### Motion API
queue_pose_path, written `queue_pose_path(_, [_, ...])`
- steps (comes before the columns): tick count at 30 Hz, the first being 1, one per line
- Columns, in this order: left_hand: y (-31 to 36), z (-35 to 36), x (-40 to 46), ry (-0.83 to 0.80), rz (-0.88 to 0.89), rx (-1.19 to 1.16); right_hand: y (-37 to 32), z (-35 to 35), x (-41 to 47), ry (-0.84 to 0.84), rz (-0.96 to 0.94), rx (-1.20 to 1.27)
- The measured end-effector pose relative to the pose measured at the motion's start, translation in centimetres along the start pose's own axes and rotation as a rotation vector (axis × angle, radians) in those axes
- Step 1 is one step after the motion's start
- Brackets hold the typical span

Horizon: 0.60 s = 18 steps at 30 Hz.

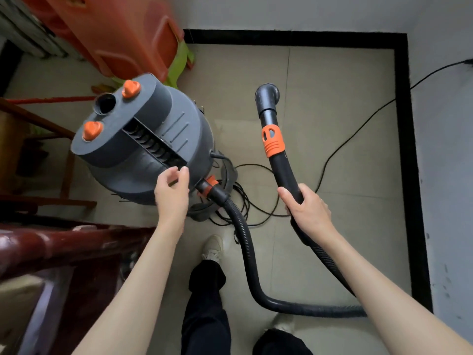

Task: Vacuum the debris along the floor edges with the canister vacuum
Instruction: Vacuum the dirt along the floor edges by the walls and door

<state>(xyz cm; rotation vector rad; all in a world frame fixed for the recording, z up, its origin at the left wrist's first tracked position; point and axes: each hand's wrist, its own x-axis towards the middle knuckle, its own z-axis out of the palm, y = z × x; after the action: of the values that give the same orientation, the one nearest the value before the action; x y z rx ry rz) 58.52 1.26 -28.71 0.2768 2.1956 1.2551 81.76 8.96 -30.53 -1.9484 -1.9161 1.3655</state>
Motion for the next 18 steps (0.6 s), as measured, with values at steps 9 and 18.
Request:
queue_pose_path(9, [-18.7,17.1,-3.5,-0.434,0.071,0.505,15.7,4.8,6.7,0.021,0.02,-0.061])
queue_pose_path(18, [-37.7,34.4,7.4,-0.317,-0.061,0.852,31.5,15.3,18.4,0.07,-0.026,0.041])
